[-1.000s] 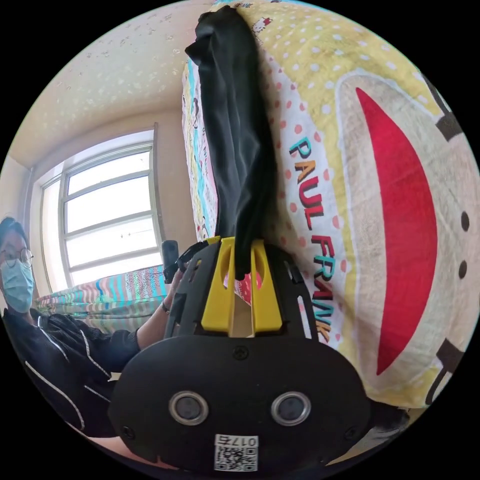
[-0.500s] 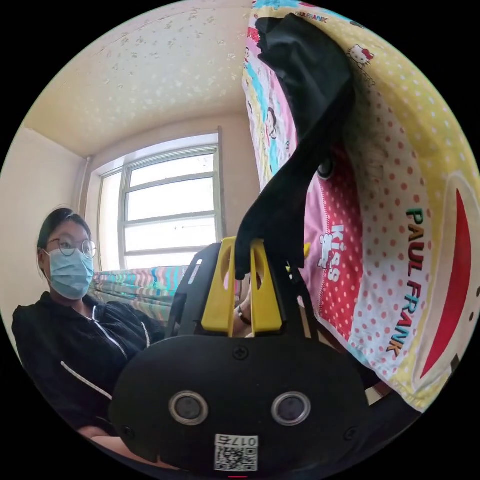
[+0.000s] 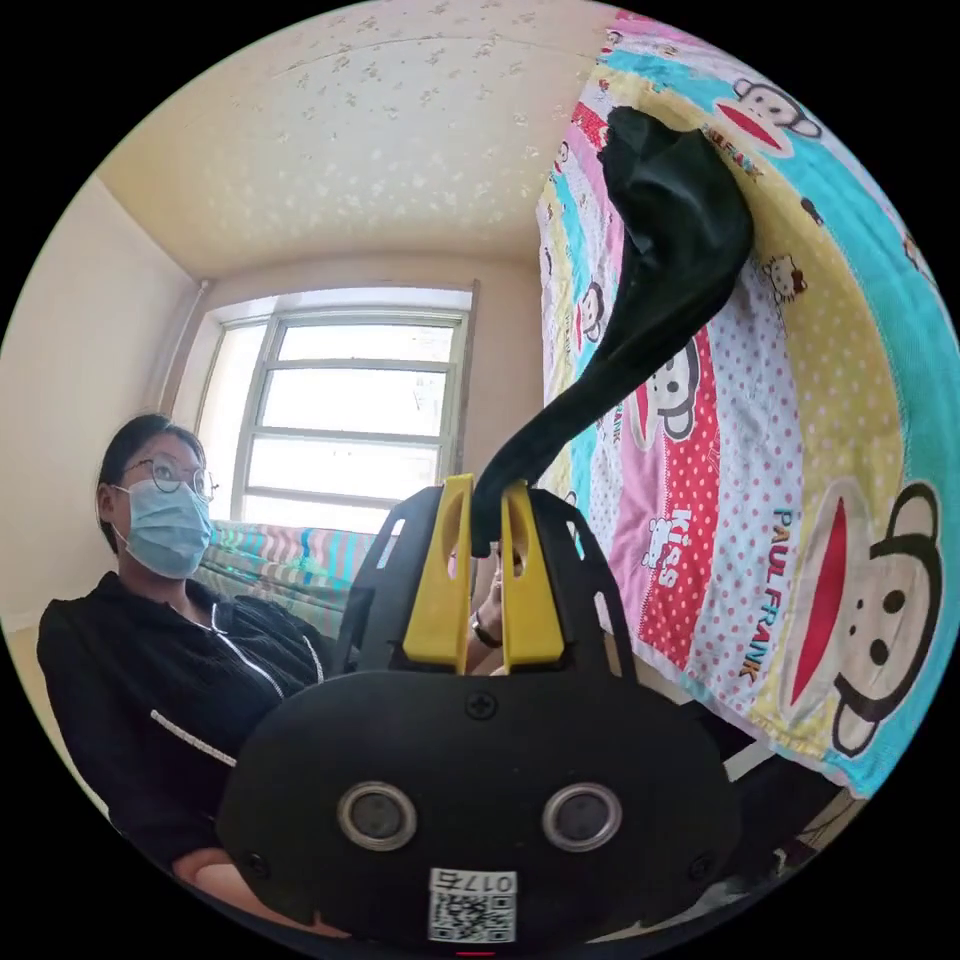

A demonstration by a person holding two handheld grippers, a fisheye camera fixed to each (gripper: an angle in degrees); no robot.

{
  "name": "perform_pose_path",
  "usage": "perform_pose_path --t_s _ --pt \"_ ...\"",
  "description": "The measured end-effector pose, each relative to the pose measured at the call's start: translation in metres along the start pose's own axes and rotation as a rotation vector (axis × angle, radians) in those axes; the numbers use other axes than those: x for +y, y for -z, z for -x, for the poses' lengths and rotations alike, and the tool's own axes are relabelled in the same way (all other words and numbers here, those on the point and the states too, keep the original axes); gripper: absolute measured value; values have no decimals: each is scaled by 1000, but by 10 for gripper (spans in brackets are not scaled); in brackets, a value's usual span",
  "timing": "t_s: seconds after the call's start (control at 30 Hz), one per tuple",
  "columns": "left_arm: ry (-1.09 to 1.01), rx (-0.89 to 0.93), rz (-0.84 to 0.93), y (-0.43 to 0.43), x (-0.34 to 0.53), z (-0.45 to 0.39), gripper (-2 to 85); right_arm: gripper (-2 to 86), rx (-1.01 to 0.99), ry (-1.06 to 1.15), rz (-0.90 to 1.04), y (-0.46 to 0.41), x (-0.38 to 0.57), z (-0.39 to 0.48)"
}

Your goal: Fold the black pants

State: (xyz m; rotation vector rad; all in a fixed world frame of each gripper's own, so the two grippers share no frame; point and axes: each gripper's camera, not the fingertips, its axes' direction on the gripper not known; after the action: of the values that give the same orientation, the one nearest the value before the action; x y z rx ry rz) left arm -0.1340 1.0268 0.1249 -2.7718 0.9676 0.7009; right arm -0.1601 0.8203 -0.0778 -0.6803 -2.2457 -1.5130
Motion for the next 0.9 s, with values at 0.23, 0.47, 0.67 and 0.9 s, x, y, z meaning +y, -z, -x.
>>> perform_pose_path --t_s 0.23,0.47,0.67,0.9 --pt "-376 -184 289 -108 18 -161 50 19 99 254 122 -3 27 172" --pt "-228 -251 366 -165 120 -174 47 11 -141 15 -63 -12 120 193" --pt "-532 -197 329 -234 150 -261 48 9 -140 252 -28 -29 118 309" --pt "-278 -299 112 -318 1 -171 46 4 -210 86 -94 -45 -35 270"
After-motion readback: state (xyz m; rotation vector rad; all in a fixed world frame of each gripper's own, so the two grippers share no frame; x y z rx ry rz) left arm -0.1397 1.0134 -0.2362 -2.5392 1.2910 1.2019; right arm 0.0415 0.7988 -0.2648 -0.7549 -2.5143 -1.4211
